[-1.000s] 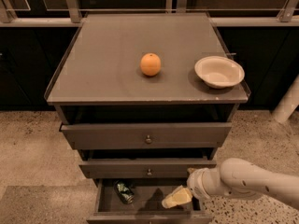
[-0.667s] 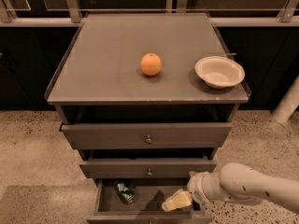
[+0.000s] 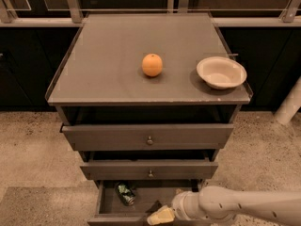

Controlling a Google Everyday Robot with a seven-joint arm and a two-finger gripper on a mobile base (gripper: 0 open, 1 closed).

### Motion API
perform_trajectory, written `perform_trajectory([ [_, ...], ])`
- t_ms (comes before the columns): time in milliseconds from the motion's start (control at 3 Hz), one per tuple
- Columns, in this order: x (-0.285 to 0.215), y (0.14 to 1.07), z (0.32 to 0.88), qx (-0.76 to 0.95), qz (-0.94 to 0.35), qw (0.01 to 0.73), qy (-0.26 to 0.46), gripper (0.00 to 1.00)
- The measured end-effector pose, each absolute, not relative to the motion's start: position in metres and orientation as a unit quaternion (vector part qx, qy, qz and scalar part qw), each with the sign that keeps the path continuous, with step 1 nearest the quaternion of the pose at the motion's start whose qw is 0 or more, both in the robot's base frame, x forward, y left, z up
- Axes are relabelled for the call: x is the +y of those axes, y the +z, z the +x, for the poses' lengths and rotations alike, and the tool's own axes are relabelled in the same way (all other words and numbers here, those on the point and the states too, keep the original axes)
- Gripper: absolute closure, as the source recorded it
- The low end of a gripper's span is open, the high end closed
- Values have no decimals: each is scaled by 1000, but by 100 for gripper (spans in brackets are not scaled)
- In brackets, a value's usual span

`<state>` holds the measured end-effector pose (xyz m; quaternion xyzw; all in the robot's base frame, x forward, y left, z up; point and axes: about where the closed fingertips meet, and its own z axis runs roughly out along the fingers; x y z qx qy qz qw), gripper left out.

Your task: Pick green can from bottom drawer and place on counter

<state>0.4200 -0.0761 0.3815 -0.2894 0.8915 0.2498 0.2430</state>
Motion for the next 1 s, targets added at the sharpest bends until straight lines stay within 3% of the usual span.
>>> perform_trajectory([
  [1000,-43,319,421,890,-263,254,272,0],
])
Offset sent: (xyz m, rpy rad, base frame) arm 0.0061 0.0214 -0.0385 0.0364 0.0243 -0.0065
